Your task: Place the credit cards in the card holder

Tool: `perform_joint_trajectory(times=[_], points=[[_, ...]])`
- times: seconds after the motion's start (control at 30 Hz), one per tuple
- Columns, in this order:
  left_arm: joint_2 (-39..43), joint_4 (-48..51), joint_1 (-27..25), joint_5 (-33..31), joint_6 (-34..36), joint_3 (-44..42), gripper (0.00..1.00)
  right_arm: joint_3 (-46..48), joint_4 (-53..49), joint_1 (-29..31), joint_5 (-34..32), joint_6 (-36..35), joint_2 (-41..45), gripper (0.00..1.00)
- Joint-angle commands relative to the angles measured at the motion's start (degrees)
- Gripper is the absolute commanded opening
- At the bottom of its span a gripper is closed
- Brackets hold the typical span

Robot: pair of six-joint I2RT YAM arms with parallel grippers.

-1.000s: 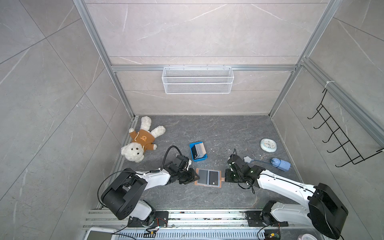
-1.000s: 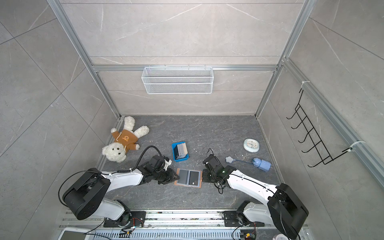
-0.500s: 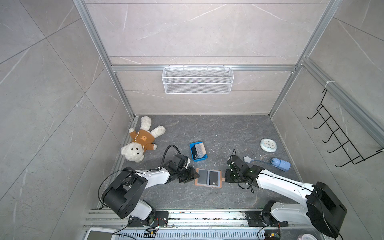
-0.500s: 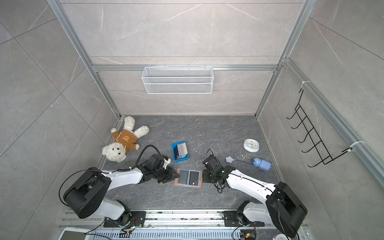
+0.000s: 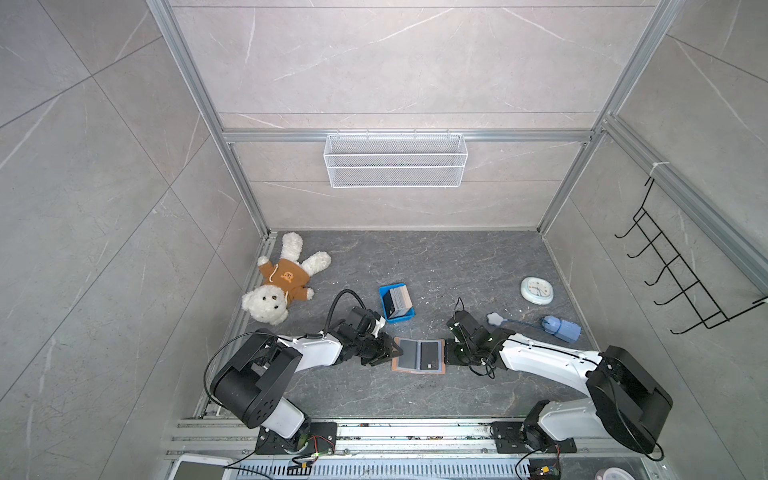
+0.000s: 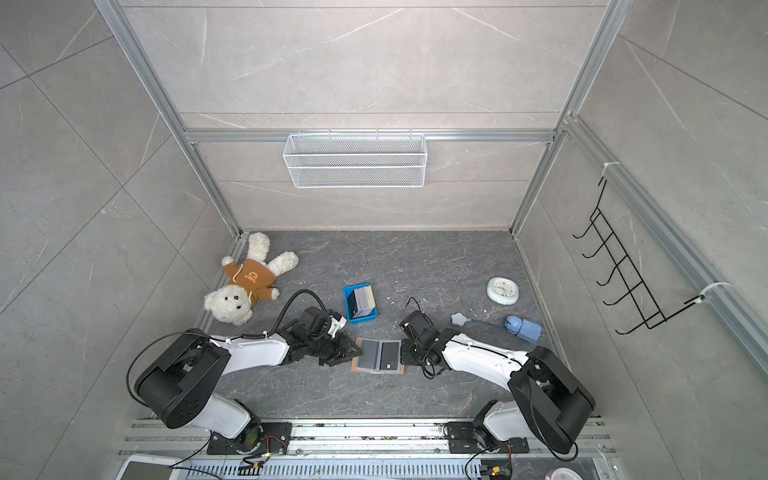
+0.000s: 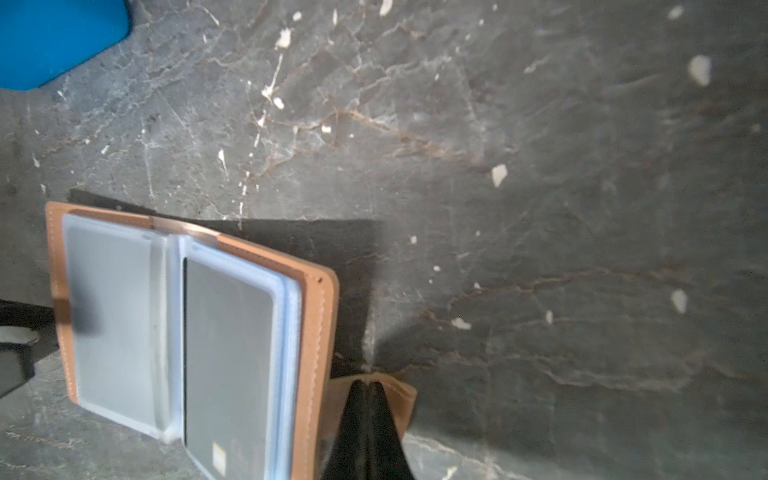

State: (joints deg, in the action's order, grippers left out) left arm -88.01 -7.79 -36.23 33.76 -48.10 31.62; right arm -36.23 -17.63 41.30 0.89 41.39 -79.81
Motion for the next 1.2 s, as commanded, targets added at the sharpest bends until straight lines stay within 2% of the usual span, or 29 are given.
perform_joint_trajectory(times=[0.0, 0.4, 0.57, 0.73, 0.93, 1.17], points=[[1.6, -0.6, 0.1, 3.0, 1.6, 2.0, 0.43, -0.6, 1.8, 0.8, 1.0, 0.5, -2.2, 0.01], [6.6, 0.3, 0.1, 4.5, 0.8, 2.7, 0.41, -0.4, 1.5, 1.2, -0.5, 0.9, -2.4, 0.01], [6.8, -3.1, -0.3, 5.4, -1.8, 2.6, 0.4, -0.5, 1.5, 1.3, -0.8, 1.1, -2.4, 0.01], [7.0, -5.7, -2.7, 4.7, -3.3, 3.2, 0.4, -0.7, 1.5, 1.5, -1.6, 1.7, -1.9, 0.0], [5.4, -7.0, -5.8, 4.6, -3.5, 5.4, 0.45, -1.0, 1.3, 1.4, -1.8, 2.1, -0.8, 0.0], [1.4, -8.3, -8.7, 3.7, -3.4, 7.6, 0.46, -1.3, 0.1, 1.5, -2.1, 2.3, 1.5, 0.0]])
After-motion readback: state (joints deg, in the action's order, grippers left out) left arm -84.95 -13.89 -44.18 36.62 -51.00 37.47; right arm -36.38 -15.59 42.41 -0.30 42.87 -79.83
